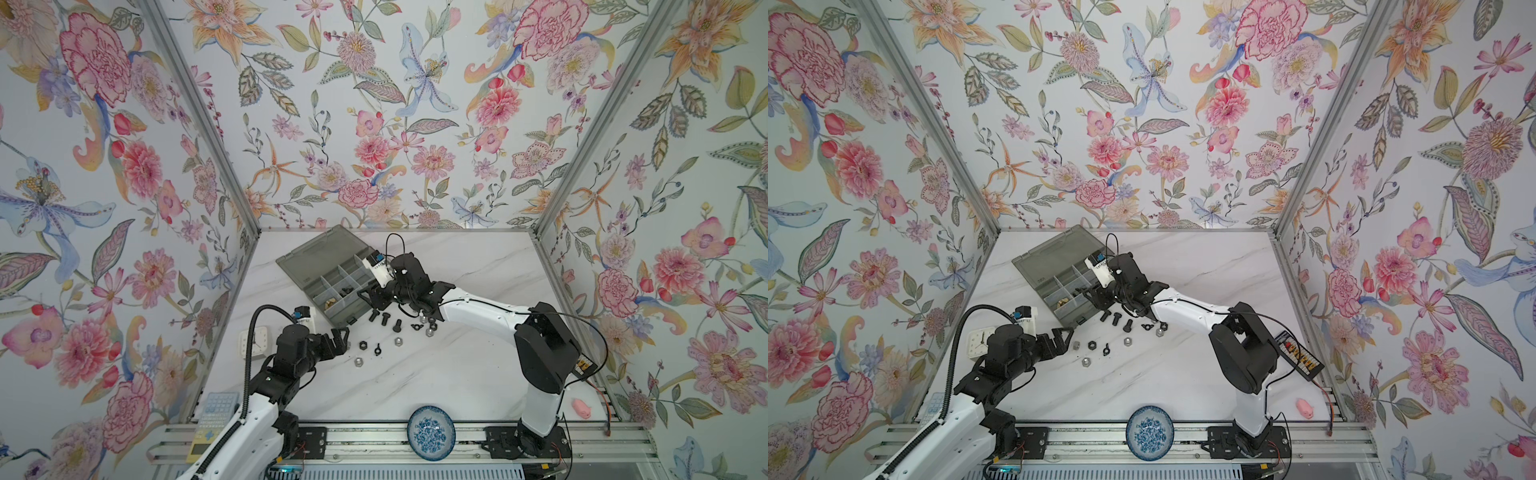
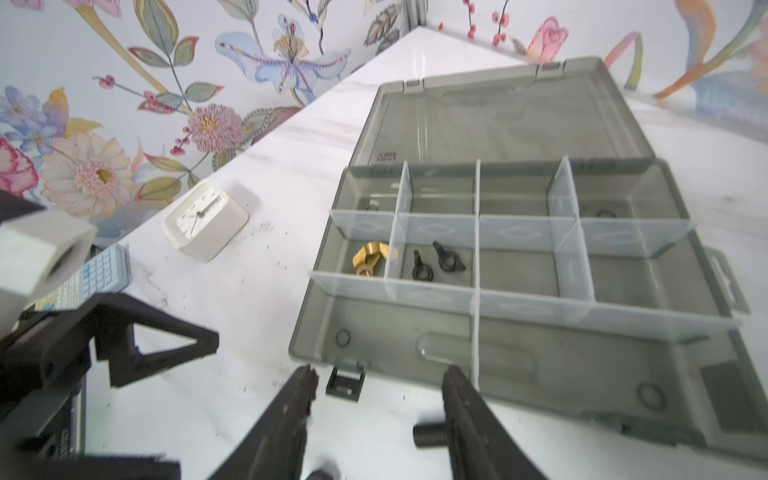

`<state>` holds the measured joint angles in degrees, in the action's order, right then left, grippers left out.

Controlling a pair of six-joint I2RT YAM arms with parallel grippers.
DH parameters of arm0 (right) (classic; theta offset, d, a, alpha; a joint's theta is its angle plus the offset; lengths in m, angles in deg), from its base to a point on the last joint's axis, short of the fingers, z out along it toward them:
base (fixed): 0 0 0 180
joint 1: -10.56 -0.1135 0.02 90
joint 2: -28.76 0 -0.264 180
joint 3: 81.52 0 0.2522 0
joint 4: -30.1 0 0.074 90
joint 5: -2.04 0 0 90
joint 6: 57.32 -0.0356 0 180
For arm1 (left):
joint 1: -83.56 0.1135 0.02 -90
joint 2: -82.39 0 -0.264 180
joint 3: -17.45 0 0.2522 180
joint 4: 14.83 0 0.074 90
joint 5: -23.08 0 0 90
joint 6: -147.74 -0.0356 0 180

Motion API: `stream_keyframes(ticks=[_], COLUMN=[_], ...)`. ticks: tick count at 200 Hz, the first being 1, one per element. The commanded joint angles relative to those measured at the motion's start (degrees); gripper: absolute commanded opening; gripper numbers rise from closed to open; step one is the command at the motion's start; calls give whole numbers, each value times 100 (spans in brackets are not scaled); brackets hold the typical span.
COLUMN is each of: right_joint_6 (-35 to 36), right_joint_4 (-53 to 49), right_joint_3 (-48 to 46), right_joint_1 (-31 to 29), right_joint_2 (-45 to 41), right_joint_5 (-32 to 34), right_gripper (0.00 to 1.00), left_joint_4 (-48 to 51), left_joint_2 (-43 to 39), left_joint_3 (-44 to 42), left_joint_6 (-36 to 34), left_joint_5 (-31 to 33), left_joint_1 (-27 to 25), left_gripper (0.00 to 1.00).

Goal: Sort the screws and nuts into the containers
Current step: 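Withdraw the right gripper from the box toward the last black wing nut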

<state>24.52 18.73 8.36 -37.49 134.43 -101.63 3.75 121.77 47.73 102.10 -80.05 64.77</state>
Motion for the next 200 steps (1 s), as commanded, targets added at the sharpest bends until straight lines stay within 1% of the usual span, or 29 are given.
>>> stream_keyframes(ticks=[1, 11, 24, 54, 79, 95, 121, 186, 200], right_joint_6=[-525, -764, -1095, -1675, -2001, -2080, -2129, -2119, -2106], right_joint_4=[-653, -813, -968, -1345, -1452, -1452, -1460, -1460, -1461], right_joint_3=[-437, -565, -700, -890, -1132, -1251, -1341, -1157, -1119], right_joint_1=[-166, -264, -380, -587, -628, -653, -717, -876, -890], right_joint_2=[-241, -330, -404, -419, -381, -359, -297, -86, -24], right_joint_5=[341, 570, 796, 1149, 1138, 1074, 941, 886, 874], right_gripper=[57, 61, 64, 65, 65, 64, 61, 56, 53], left_joint_4=[-60, -63, -86, -113, -83, -54, -52, -56, -62], left_joint_2=[-9, -9, -17, -66, -139, -183, -211, -176, -159], left_joint_3=[124, 115, 98, 46, 19, 5, -16, -8, -8], left_joint_6=[-22, -11, -2, 47, 70, 82, 113, 108, 95], left_joint_5=[-27, -40, -62, -89, -93, -89, -90, -85, -85], left_joint_1=[72, 79, 74, 91, 87, 94, 94, 94, 94], left_gripper=[99, 99, 99, 99, 99, 99, 99, 99, 99])
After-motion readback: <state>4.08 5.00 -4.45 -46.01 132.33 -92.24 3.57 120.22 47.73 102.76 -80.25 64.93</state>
